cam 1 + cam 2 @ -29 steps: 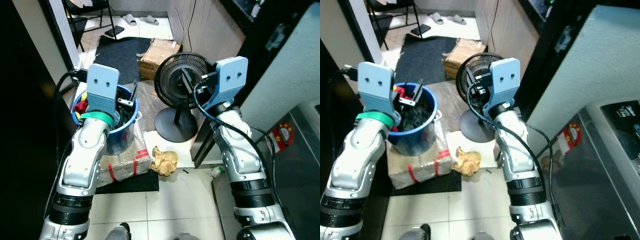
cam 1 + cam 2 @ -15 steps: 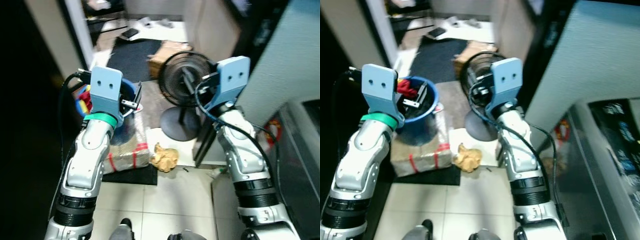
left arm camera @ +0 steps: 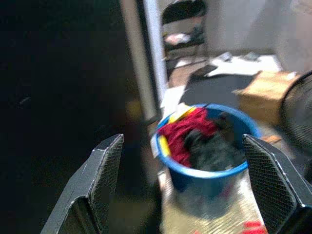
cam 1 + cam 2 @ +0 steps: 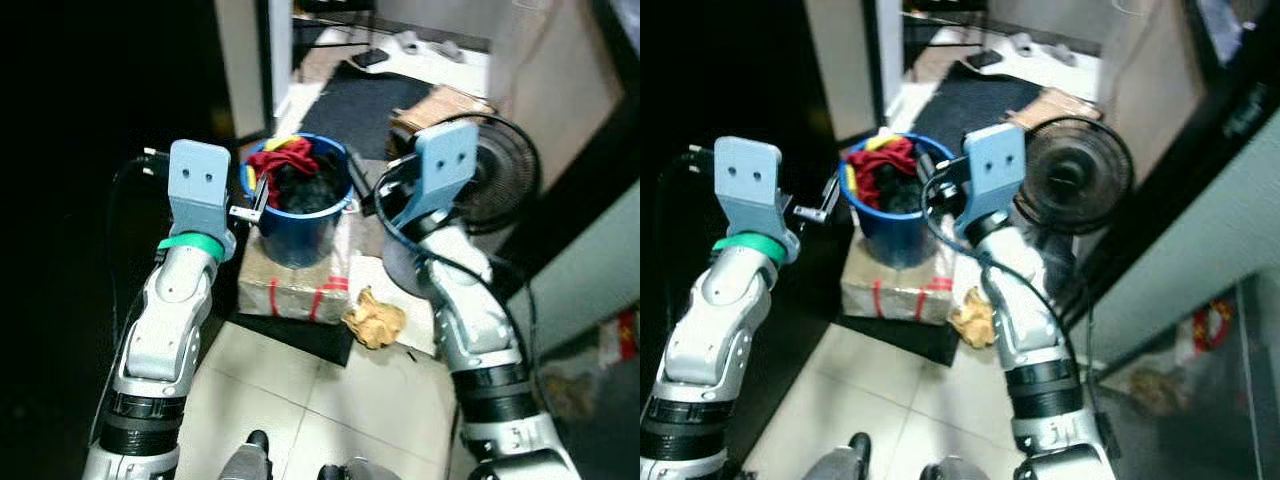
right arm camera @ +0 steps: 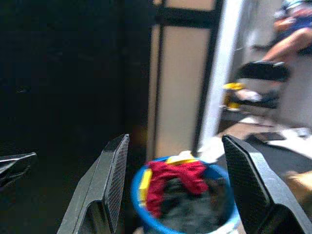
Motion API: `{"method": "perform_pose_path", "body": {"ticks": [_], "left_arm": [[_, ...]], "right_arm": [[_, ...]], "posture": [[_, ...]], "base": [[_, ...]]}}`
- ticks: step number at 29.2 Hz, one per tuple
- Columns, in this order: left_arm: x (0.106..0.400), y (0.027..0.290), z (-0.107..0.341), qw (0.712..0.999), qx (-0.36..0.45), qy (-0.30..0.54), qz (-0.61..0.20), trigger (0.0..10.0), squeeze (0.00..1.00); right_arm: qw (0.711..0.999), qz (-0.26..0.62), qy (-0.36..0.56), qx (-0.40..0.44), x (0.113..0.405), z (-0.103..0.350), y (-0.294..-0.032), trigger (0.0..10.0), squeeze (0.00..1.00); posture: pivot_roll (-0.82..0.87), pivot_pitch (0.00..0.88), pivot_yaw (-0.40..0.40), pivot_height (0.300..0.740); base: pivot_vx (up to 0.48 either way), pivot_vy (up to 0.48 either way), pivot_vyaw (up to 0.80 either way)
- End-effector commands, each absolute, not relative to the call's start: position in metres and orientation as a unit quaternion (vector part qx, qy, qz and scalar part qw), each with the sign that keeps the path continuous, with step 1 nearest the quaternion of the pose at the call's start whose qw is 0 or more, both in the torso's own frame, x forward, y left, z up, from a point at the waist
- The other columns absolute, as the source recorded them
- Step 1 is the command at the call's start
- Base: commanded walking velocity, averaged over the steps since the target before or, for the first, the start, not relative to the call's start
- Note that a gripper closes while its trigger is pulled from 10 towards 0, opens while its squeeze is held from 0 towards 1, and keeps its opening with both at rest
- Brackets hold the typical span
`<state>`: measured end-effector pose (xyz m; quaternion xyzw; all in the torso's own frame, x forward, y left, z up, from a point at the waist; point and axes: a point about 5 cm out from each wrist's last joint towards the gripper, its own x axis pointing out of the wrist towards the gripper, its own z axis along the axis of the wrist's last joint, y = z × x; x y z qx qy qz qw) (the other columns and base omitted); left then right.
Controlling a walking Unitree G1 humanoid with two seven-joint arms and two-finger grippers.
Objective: Clothes washing
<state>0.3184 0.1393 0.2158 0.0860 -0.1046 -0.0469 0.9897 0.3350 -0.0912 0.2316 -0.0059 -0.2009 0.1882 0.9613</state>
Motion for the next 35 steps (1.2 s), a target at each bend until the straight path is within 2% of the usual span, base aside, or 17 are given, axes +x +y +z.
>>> {"method": "perform_pose_path", "body": {"ticks": [1, 4, 12, 24, 31, 35], "left_arm": [[0.318, 0.139, 0.204, 0.989, 0.104, -0.093, -0.047, 10.0, 0.0], [0.318, 0.142, 0.191, 0.99, 0.104, -0.083, -0.052, 10.0, 0.0], [0.322, 0.143, 0.19, 0.99, 0.099, -0.08, -0.057, 10.0, 0.0], [0.324, 0.136, 0.187, 0.987, 0.105, -0.084, -0.084, 10.0, 0.0], [0.324, 0.136, 0.187, 0.987, 0.104, -0.084, -0.088, 10.0, 0.0], [0.325, 0.136, 0.187, 0.987, 0.104, -0.085, -0.089, 10.0, 0.0]], "right_arm": [[0.972, 0.171, -0.161, 0.023, 0.335, 0.21, -0.093, 10.0, 0.0], [0.98, 0.132, -0.107, 0.1, 0.332, 0.183, -0.09, 10.0, 0.0], [0.982, 0.09, -0.047, 0.157, 0.327, 0.155, -0.088, 10.0, 0.0], [0.992, 0.068, -0.065, 0.087, 0.335, 0.158, -0.109, 10.0, 0.0], [0.992, 0.05, -0.07, 0.088, 0.339, 0.162, -0.12, 10.0, 0.0], [0.993, 0.046, -0.077, 0.077, 0.341, 0.165, -0.122, 10.0, 0.0]], "posture": [[0.04, 0.054, 0.002, 0.74], [0.03, 0.055, 0.0, 0.74], [0.03, 0.056, 0.004, 0.74], [0.03, 0.062, 0.002, 0.74], [0.03, 0.064, 0.003, 0.74], [0.03, 0.066, 0.003, 0.74]], "base": [[0.0, 0.0, 0.66], [0.259, 0.0, 0.0], [0.438, 0.0, 0.0], [0.433, 0.0, 0.0], [0.428, 0.0, -0.8], [0.43, 0.0, 0.0]]}}
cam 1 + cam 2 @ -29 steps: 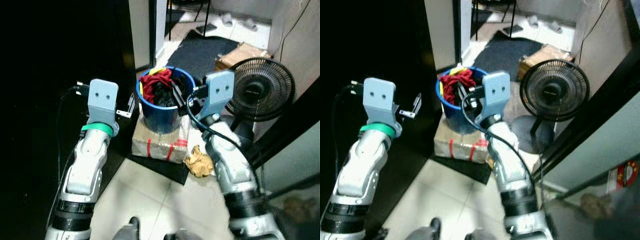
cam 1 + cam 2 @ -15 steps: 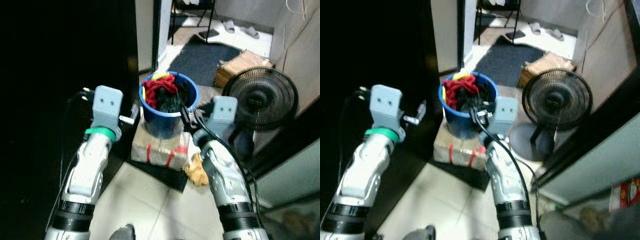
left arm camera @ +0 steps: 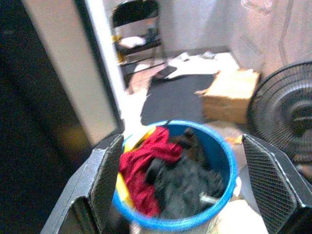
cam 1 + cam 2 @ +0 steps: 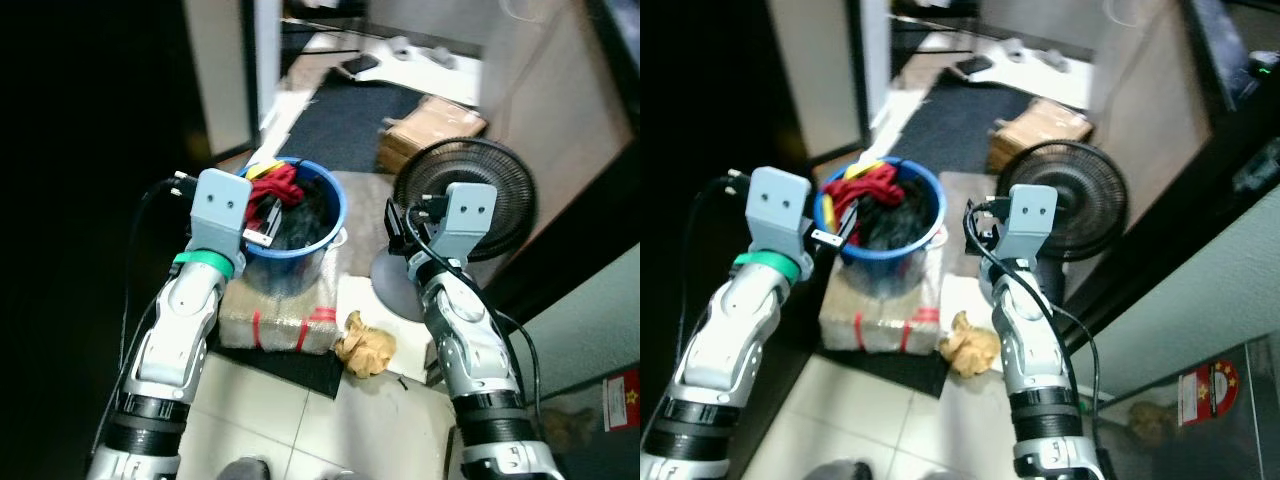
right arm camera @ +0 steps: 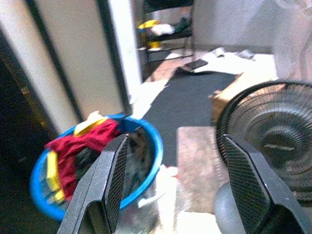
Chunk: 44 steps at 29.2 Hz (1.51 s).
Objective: Clothes washing
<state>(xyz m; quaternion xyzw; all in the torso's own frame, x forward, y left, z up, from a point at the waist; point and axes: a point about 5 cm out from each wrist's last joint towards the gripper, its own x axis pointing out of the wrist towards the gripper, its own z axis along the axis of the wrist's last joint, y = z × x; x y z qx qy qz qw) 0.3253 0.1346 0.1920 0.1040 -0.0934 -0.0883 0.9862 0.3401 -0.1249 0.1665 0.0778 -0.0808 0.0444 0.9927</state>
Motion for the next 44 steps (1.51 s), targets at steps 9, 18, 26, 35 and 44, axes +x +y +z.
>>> {"method": "perform_pose_path", "body": {"ticks": [9, 18, 26, 35, 44], "left_arm": [[0.325, 0.136, 0.187, 0.987, 0.104, -0.085, -0.089, 10.0, 0.0], [0.326, 0.136, 0.187, 0.987, 0.104, -0.085, -0.087, 10.0, 0.0], [0.325, 0.136, 0.187, 0.986, 0.106, -0.088, -0.089, 10.0, 0.0], [0.326, 0.136, 0.187, 0.986, 0.106, -0.087, -0.089, 10.0, 0.0], [0.326, 0.136, 0.186, 0.987, 0.103, -0.085, -0.085, 10.0, 0.0]], "right_arm": [[0.993, 0.047, -0.085, 0.065, 0.342, 0.167, -0.123, 10.0, 0.0], [0.992, 0.068, -0.096, 0.055, 0.342, 0.171, -0.116, 10.0, 0.0], [0.991, 0.075, -0.098, 0.054, 0.342, 0.172, -0.113, 10.0, 0.0], [0.991, 0.077, -0.1, 0.052, 0.342, 0.172, -0.113, 10.0, 0.0], [0.99, 0.08, -0.101, 0.051, 0.343, 0.172, -0.112, 10.0, 0.0]], "posture": [[0.03, 0.067, 0.003, 0.74], [0.03, 0.071, 0.004, 0.74], [0.03, 0.071, 0.004, 0.74], [0.03, 0.07, 0.004, 0.74], [0.03, 0.065, 0.002, 0.74]], "base": [[0.425, 0.0, 0.0], [0.118, 0.0, 0.0], [0.427, 0.0, 0.0], [0.44, 0.0, 0.0], [0.294, 0.0, 0.0]]}}
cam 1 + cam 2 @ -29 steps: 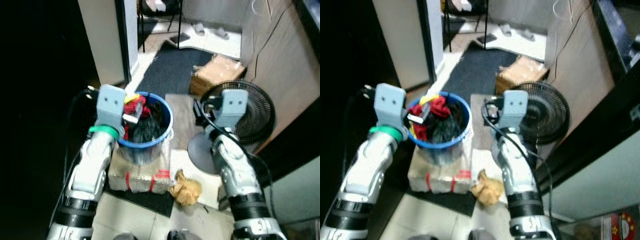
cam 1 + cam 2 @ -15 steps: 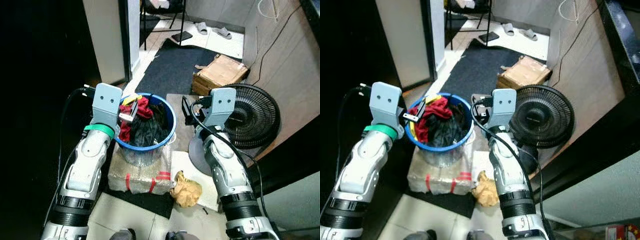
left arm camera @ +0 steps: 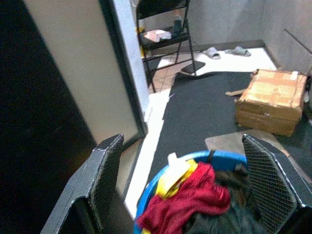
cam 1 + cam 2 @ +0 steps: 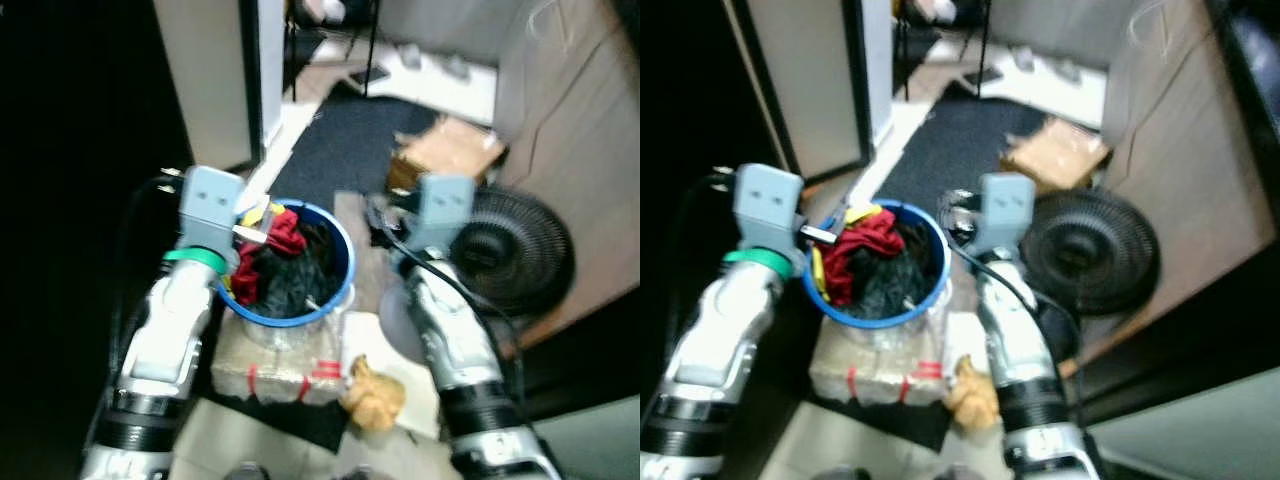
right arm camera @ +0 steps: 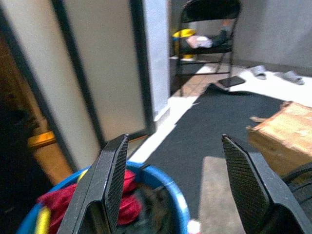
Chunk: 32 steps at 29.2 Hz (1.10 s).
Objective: Clothes washing
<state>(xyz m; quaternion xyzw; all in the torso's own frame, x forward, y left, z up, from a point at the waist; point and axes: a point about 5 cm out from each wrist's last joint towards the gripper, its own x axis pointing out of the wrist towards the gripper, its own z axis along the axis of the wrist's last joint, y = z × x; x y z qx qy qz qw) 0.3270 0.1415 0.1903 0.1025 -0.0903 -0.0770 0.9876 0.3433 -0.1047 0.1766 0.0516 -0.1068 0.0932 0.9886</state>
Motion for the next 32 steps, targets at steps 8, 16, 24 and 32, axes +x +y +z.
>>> {"method": "perform_pose_path", "body": {"ticks": [8, 16, 24, 32], "left_arm": [[0.3264, 0.1365, 0.1857, 0.988, 0.102, -0.083, -0.084, 10.0, 0.0], [0.3265, 0.1363, 0.1849, 0.988, 0.102, -0.082, -0.084, 10.0, 0.0], [0.3267, 0.1364, 0.1853, 0.988, 0.102, -0.083, -0.083, 10.0, 0.0], [0.3266, 0.1365, 0.1855, 0.988, 0.101, -0.083, -0.082, 10.0, 0.0]], "right_arm": [[0.99, 0.082, -0.102, 0.05, 0.3431, 0.1724, -0.1119, 10.0, 0.0], [0.99, 0.086, -0.105, 0.05, 0.3437, 0.1734, -0.1109, 10.0, 0.0], [0.989, 0.087, -0.105, 0.05, 0.344, 0.1736, -0.1104, 10.0, 0.0], [0.99, 0.086, -0.104, 0.051, 0.3435, 0.1729, -0.1105, 10.0, 0.0]], "posture": [[0.03, 0.059, 0.002, 0.74], [0.03, 0.055, 0.0, 0.74], [0.03, 0.058, 0.0, 0.74], [0.03, 0.061, 0.001, 0.74]], "base": [[0.0, 0.0, 0.0], [0.0, 0.0, 0.0], [0.0, 0.0, 0.0], [0.0, 0.0, 0.0]]}}
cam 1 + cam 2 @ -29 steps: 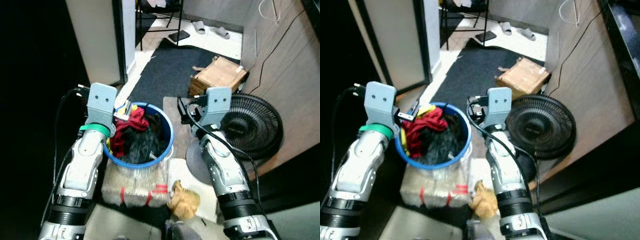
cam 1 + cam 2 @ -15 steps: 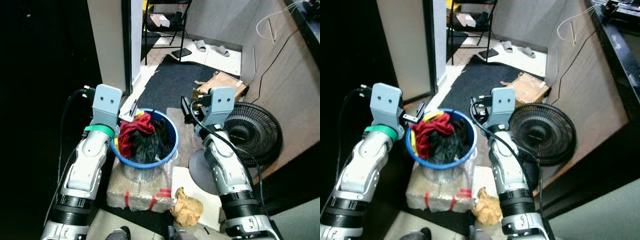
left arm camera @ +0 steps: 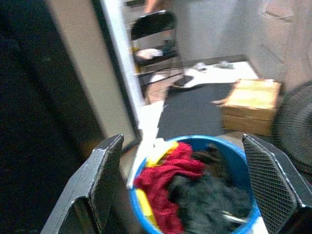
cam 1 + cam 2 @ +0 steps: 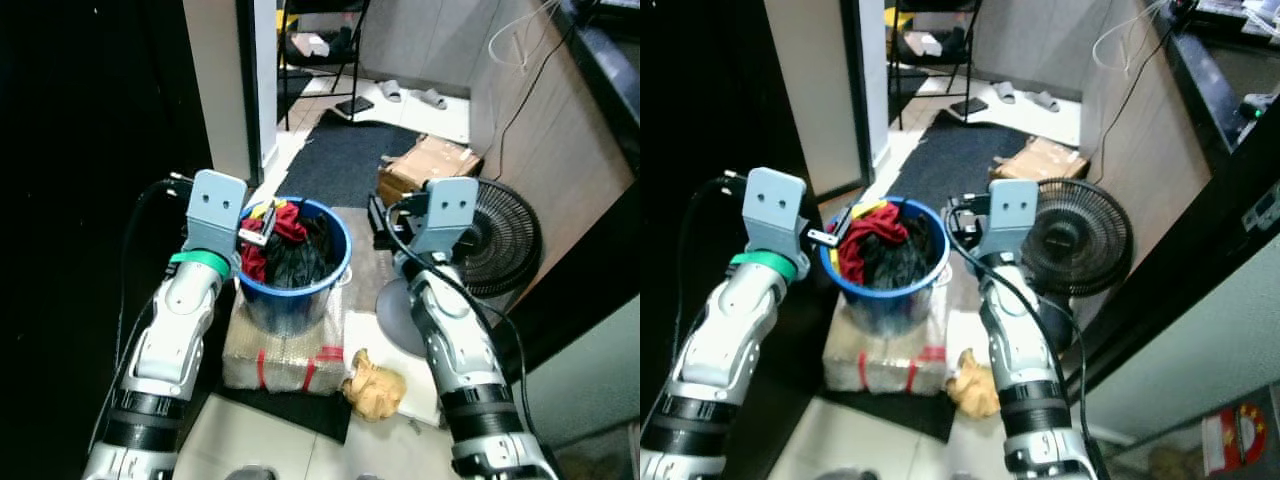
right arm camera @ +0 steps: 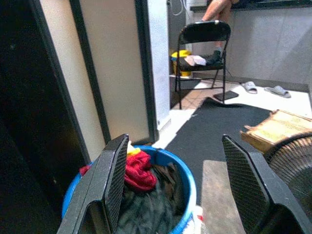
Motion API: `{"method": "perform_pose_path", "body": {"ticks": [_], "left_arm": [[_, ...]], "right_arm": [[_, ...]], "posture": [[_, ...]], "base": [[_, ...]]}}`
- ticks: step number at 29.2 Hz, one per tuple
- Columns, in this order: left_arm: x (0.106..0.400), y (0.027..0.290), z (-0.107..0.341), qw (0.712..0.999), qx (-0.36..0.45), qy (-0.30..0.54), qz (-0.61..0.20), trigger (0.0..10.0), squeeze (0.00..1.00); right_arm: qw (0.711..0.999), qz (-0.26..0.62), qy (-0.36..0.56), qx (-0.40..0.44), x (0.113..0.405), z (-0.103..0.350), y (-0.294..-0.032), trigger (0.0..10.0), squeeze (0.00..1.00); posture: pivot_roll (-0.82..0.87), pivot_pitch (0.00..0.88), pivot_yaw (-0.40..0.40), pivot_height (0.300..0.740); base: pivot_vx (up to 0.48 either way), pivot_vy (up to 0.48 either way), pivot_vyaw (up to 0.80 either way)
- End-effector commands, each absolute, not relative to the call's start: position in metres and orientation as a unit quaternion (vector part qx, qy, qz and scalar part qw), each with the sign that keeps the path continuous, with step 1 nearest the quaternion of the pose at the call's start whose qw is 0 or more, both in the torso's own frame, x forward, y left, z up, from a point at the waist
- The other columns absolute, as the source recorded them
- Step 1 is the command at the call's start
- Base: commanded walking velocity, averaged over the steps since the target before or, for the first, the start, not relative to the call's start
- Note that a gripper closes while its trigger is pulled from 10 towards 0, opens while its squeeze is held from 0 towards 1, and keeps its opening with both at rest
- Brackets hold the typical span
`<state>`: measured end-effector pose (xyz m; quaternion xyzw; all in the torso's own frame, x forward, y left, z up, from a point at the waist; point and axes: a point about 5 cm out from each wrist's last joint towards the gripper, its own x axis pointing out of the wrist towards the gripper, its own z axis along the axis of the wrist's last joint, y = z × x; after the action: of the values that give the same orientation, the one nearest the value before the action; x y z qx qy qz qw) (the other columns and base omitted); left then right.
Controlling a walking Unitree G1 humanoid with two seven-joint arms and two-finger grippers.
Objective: Clothes washing
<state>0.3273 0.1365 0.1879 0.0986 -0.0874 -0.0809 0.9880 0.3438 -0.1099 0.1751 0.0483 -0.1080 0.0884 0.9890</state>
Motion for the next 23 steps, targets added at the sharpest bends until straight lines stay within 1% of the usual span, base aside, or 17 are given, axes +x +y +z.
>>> {"method": "perform_pose_path", "body": {"ticks": [1, 23], "left_arm": [[0.3266, 0.1365, 0.1855, 0.988, 0.101, -0.083, -0.082, 10.0, 0.0], [0.3263, 0.1362, 0.185, 0.988, 0.099, -0.082, -0.081, 10.0, 0.0]], "right_arm": [[0.99, 0.086, -0.104, 0.051, 0.3435, 0.1729, -0.1105, 10.0, 0.0], [0.989, 0.091, -0.101, 0.052, 0.3426, 0.171, -0.1084, 10.0, 0.0]], "posture": [[0.03, 0.061, 0.001, 0.74], [0.03, 0.071, 0.002, 0.74]], "base": [[0.0, 0.0, 0.0], [0.0, 0.0, 0.0]]}}
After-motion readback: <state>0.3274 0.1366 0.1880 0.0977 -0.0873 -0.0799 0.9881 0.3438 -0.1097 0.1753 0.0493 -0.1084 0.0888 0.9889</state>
